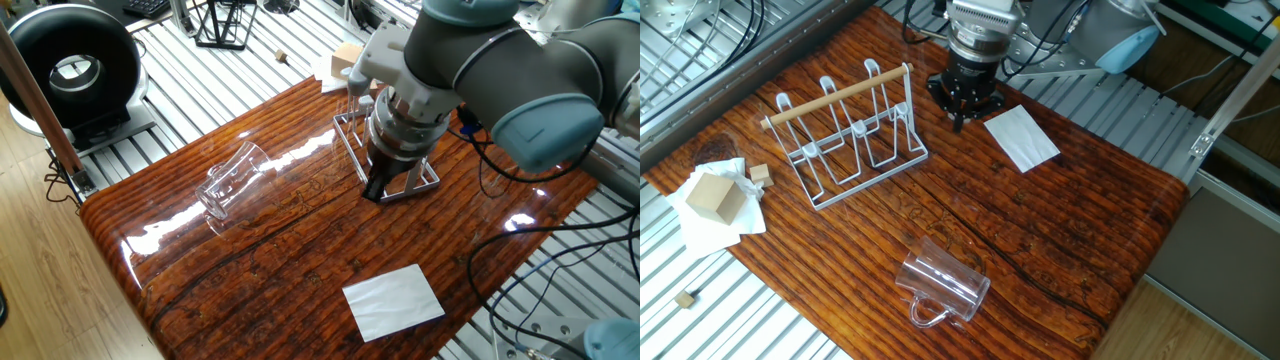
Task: Put the cup on the cup rack
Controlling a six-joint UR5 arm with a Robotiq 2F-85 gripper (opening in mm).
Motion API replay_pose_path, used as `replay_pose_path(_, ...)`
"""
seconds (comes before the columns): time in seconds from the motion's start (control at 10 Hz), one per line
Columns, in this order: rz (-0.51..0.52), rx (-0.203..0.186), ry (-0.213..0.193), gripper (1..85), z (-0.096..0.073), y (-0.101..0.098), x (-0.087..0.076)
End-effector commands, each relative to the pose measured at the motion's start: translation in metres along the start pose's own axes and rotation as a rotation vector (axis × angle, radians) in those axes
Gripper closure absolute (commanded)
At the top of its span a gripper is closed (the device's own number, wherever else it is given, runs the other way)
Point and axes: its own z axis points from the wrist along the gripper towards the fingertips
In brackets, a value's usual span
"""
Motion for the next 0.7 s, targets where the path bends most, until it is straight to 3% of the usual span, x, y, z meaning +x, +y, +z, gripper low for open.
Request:
replay_pose_path(0.0, 0.100, -0.029, -0.007, 84.7, -0.001, 0.007, -0.002)
replay_pose_path(0.3, 0.079, -0.014, 0.028, 84.3, -0.003, 0.003, 0.003)
replay_pose_path(0.4, 0.072, -0.008, 0.050, 84.0, -0.011, 0.005, -0.013)
replay_pose_path(0.5, 0.036, 0.033, 0.070, 83.7, -0.019, -0.002, -0.027)
replay_pose_path(0.6, 0.030, 0.026, 0.066, 82.7, -0.020, 0.004, -0.040)
